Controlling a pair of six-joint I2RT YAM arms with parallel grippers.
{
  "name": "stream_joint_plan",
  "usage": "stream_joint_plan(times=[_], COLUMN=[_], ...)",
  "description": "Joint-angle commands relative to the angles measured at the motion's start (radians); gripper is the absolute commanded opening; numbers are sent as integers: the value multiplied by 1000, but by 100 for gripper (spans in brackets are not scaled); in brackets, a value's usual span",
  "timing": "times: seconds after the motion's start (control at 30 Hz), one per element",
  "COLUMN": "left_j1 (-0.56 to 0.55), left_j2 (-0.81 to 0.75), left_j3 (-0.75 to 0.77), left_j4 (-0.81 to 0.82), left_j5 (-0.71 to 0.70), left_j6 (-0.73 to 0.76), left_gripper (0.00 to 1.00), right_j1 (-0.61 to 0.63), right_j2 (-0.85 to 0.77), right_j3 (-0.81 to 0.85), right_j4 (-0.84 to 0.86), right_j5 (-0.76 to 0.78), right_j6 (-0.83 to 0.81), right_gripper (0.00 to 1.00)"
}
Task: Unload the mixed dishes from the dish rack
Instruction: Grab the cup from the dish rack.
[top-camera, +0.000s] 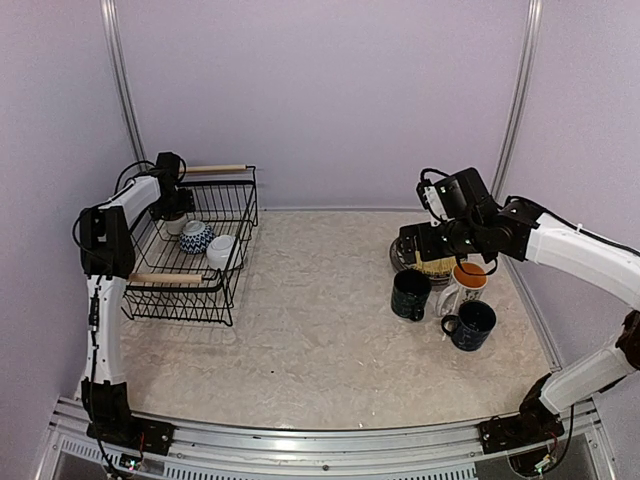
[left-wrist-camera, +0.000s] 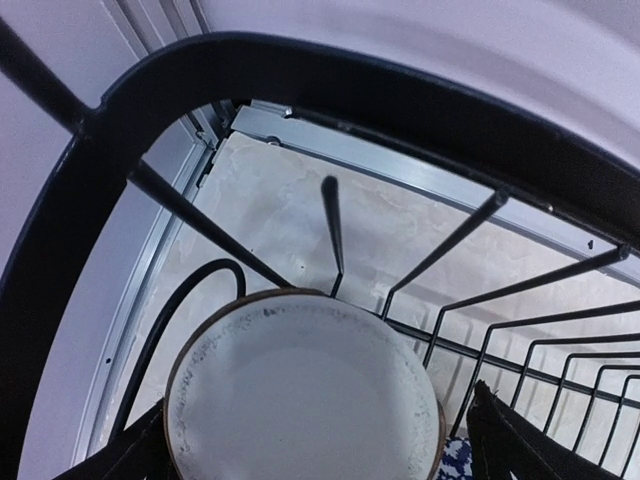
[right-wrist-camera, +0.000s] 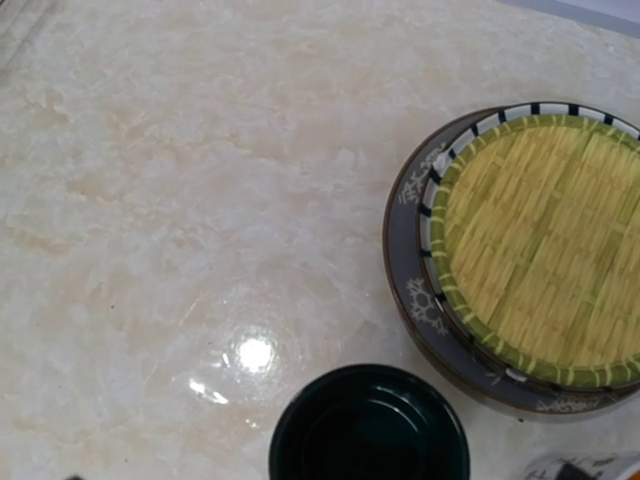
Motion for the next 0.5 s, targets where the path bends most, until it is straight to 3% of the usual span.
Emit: stream_joint_plan(times=[0.0, 0.13, 0.47], left_j1=[8, 5, -65], left_j2=[28, 21, -76], left_j3=[35, 33, -28], left_j4=[44, 42, 40], left_j5=[-24, -9, -86], left_j6=[50, 68, 133], left_gripper=[86, 71, 49], right_j1=[6, 6, 7], right_j2=[-34, -39, -69], right_j3=[-11, -5, -3], right_j4=[-5, -12, -17], right_j5=[6, 4, 2], right_j6=[18, 25, 59], right_gripper=[100, 100, 100])
